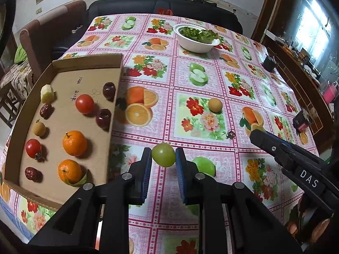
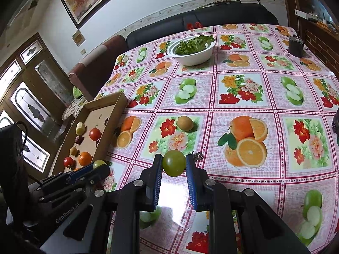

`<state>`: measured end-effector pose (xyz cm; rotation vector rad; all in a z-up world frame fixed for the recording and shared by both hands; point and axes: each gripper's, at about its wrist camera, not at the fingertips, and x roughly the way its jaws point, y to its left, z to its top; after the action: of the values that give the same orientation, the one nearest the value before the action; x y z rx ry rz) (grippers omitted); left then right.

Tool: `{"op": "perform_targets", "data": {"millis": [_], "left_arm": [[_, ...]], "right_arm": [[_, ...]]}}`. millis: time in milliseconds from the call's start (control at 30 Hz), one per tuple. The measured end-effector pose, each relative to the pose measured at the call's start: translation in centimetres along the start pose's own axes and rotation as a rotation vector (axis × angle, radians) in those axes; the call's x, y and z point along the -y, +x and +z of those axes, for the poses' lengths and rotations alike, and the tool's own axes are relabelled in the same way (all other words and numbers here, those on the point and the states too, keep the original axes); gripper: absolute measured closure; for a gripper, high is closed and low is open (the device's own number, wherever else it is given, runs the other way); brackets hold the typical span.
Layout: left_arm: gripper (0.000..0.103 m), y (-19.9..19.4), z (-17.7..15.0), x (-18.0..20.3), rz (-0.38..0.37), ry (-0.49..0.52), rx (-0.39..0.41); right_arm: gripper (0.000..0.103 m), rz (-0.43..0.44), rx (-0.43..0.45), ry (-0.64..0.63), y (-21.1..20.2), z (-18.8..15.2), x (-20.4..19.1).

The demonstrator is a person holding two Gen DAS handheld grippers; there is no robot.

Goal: Organize fruits
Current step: 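Close the left tool on the green tomato while the right tool holds the grape, then carry the green tomato and the green grape over the cardboard box with both tools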

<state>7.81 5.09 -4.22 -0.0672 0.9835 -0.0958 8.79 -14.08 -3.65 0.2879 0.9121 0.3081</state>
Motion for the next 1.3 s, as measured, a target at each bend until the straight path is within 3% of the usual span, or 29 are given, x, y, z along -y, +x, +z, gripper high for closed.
{"op": "perform_targets", "data": {"millis": [733,1300], "left_arm": [[0.083,-2.8,-1.3,-7.2,0.012,-0.117,0.004],[0.083,-4.1,-1.5,-11.8,0.062,-0.196,0.022]], "right_arm": [[0.081,0.061,-0.075,-0.004,0.7,-2.9,-1.6],[0.081,0.2,-0.196,-0.202,1.9,-7.6,-10.9]]}}
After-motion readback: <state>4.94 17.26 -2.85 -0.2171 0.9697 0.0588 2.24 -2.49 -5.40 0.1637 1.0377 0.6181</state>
